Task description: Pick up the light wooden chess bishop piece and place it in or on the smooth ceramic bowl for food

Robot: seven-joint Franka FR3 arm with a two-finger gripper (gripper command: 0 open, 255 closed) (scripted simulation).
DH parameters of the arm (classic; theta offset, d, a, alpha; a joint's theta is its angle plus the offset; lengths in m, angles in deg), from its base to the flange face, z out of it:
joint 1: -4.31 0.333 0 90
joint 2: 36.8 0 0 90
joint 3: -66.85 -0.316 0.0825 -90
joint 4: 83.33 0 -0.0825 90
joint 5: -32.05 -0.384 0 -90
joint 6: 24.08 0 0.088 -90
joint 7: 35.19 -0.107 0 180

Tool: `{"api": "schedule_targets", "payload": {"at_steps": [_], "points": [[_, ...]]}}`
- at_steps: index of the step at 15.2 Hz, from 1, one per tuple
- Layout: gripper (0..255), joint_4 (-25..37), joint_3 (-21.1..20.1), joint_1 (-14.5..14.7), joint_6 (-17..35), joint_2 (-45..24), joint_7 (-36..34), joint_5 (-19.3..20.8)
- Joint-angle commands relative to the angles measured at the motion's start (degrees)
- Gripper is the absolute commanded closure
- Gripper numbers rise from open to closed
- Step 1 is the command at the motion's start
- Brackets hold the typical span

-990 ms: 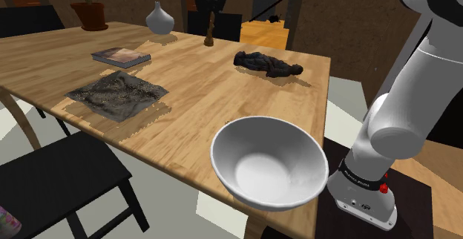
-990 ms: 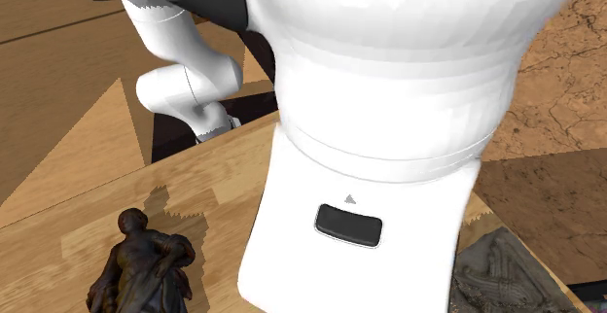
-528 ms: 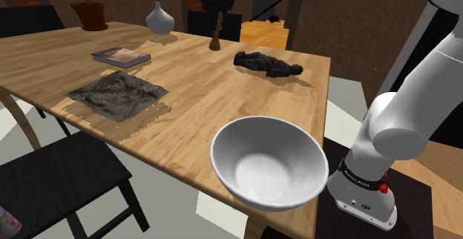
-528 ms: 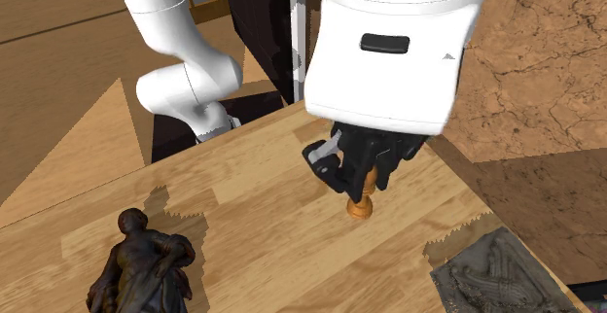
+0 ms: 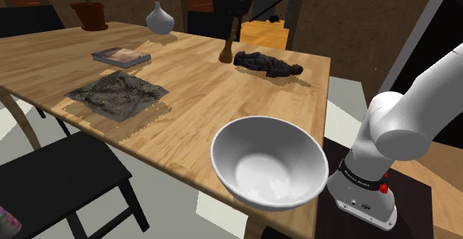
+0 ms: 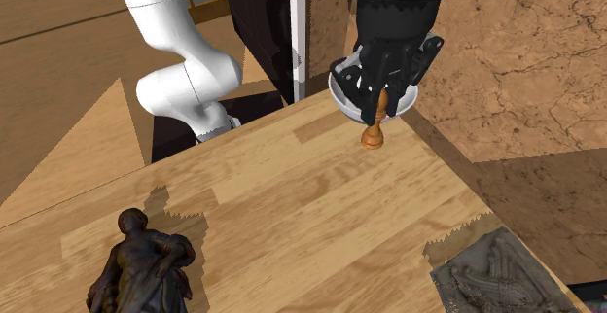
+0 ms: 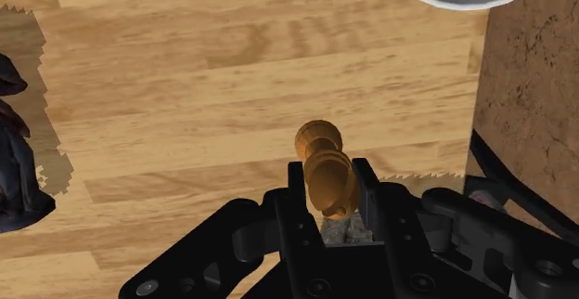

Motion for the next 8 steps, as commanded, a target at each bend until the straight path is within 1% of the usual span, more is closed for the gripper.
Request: {"api": "schedule_targets", "payload": {"at_steps": [1, 8], "points": [[255, -1.3, -1.4, 1.0, -0.6, 2.0, -2.3, -0.9], [255, -1.8, -6.9, 3.7, -3.2, 6.0, -10.4, -3.6]]}}
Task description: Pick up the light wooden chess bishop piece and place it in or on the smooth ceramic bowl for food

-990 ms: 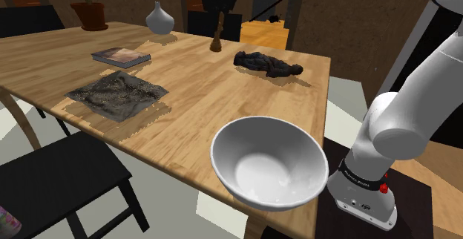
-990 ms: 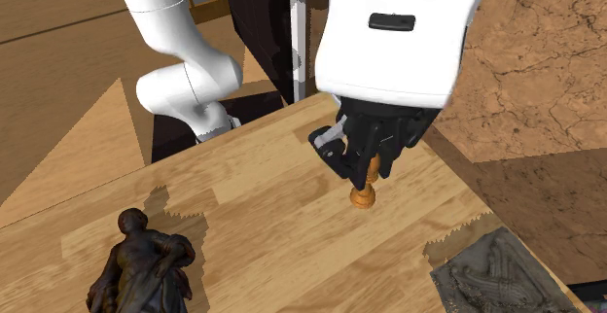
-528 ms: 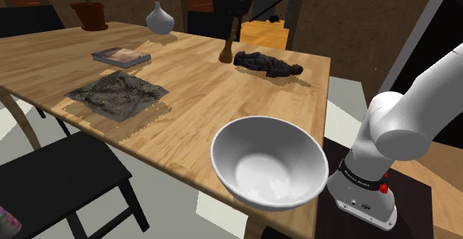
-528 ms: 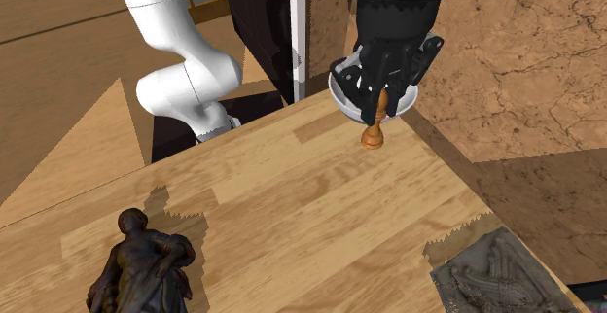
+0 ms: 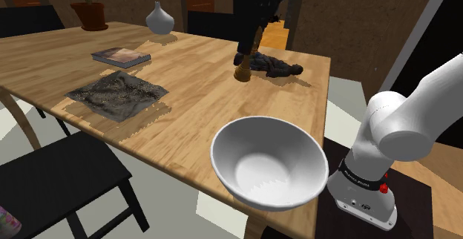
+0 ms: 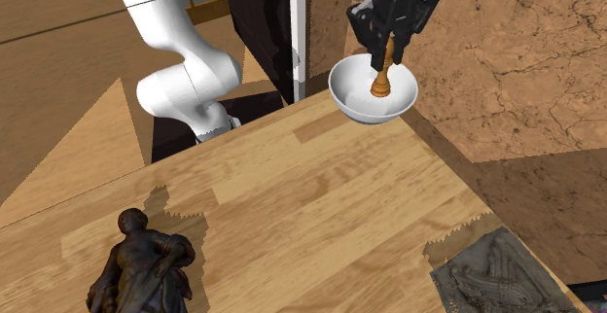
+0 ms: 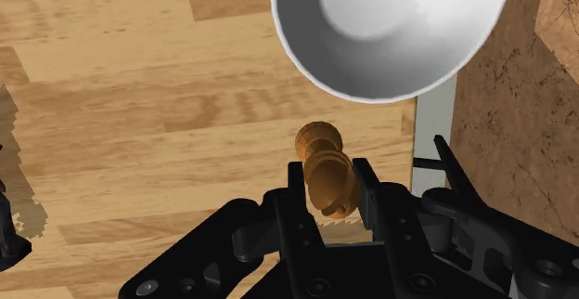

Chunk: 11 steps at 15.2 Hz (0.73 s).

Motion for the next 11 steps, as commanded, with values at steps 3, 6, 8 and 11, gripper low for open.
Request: {"api": "schedule_targets", "payload": {"at_steps": [3, 6, 8, 11], "points": [[255, 1.0, -3.8, 1.4, -1.8, 1.4, -5.4, -1.6], [255, 2.4, -6.9, 2.2, -3.0, 1.8, -9.4, -2.5], [255, 1.5, -7.3, 2.4, -2.5, 2.2, -9.9, -2.8], [255, -1.9, -7.2, 2.9, -0.2, 3.5, -9.6, -3.4]]}}
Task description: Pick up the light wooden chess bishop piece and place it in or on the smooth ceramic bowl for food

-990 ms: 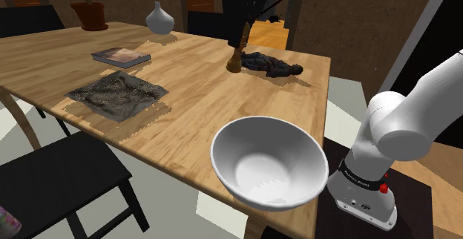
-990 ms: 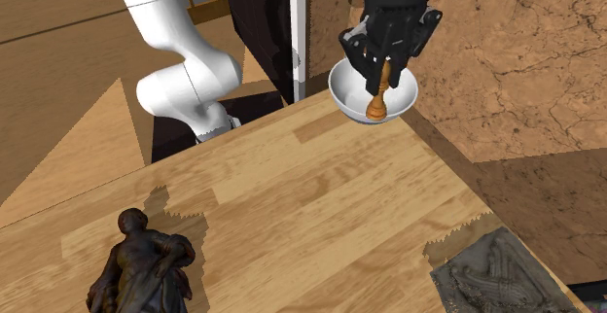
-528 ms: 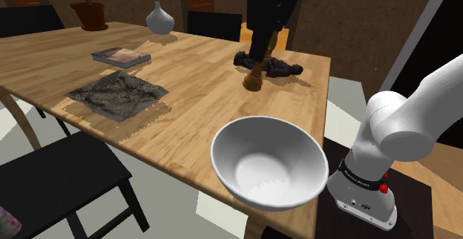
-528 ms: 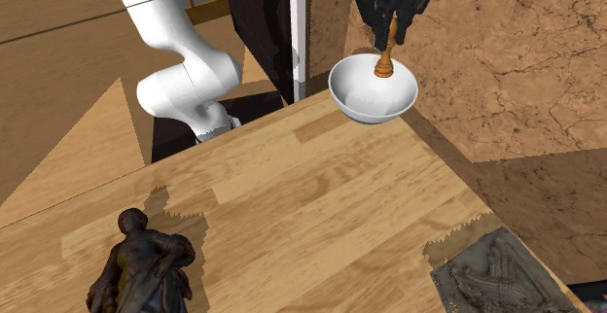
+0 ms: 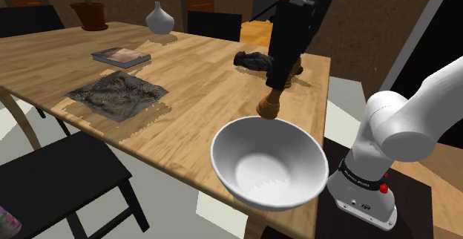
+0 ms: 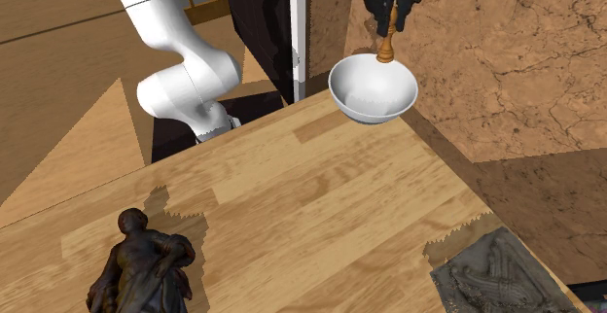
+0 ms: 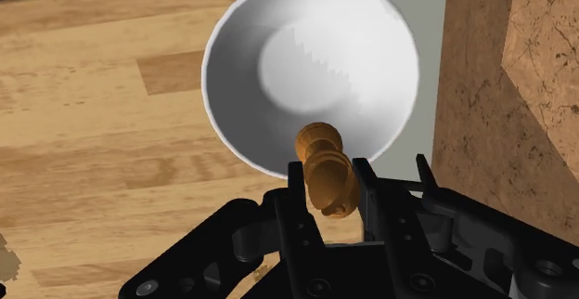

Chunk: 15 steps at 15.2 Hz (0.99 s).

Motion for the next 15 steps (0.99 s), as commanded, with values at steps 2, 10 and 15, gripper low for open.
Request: {"api": "schedule_targets", "payload": {"at_steps": [2, 10, 15], "points": [[255, -3.4, 0.2, 0.5, 2.2, 1.3, 0.3, -0.6], [255, -11.5, 0.0, 1.6, 7.9, 3.8, 0.8, -1.9], [255, -14.0, -0.2, 1.9, 9.8, 4.4, 0.9, -2.4]]}}
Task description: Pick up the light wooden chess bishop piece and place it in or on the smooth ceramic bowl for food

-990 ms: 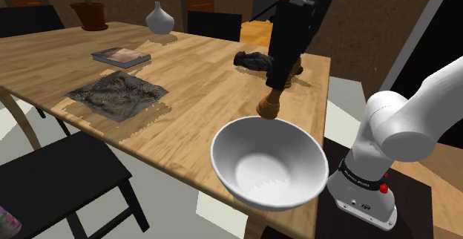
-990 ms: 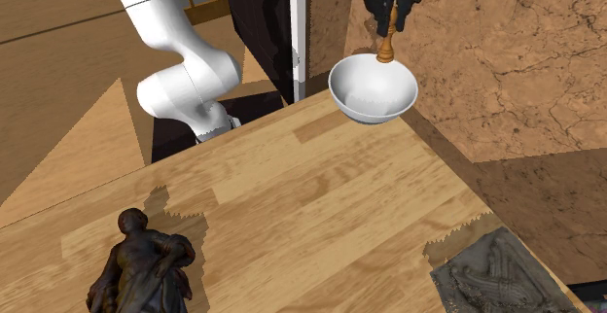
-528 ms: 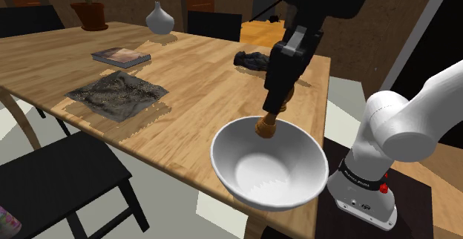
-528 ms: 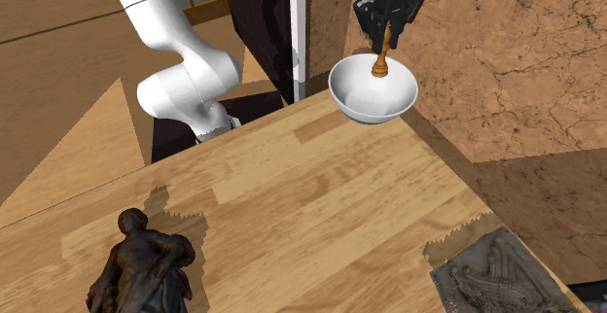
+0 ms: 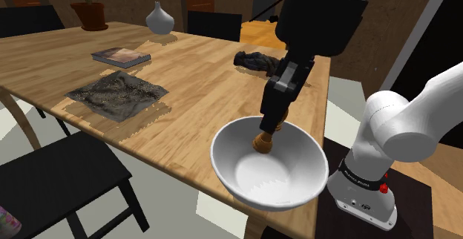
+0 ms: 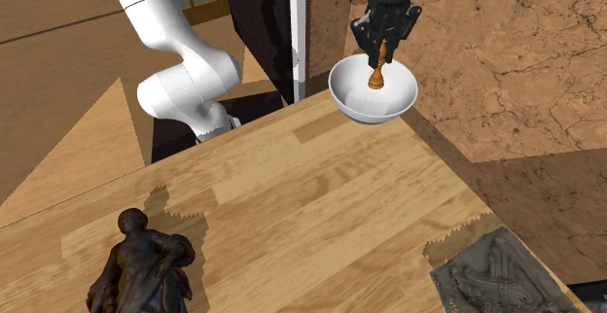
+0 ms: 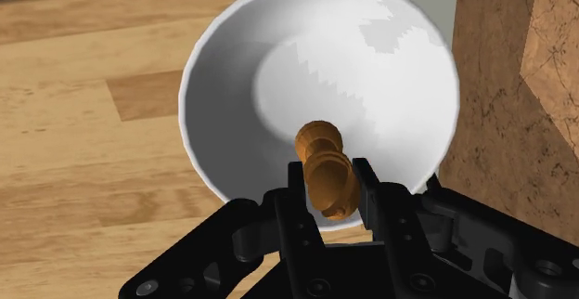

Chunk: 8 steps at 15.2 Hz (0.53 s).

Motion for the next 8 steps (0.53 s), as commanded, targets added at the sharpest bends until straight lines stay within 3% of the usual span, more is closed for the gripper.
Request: {"api": "schedule_targets", "payload": {"at_steps": [1, 5, 6, 8], "points": [[255, -0.1, 0.0, 0.0, 0.2, 0.0, 0.0, 0.0], [255, -0.1, 0.0, 0.0, 0.2, 0.0, 0.0, 0.0], [0, -0.1, 0.0, 0.0, 0.2, 0.0, 0.0, 0.0], [0, -0.1, 0.0, 0.0, 0.2, 0.0, 0.0, 0.0]]}}
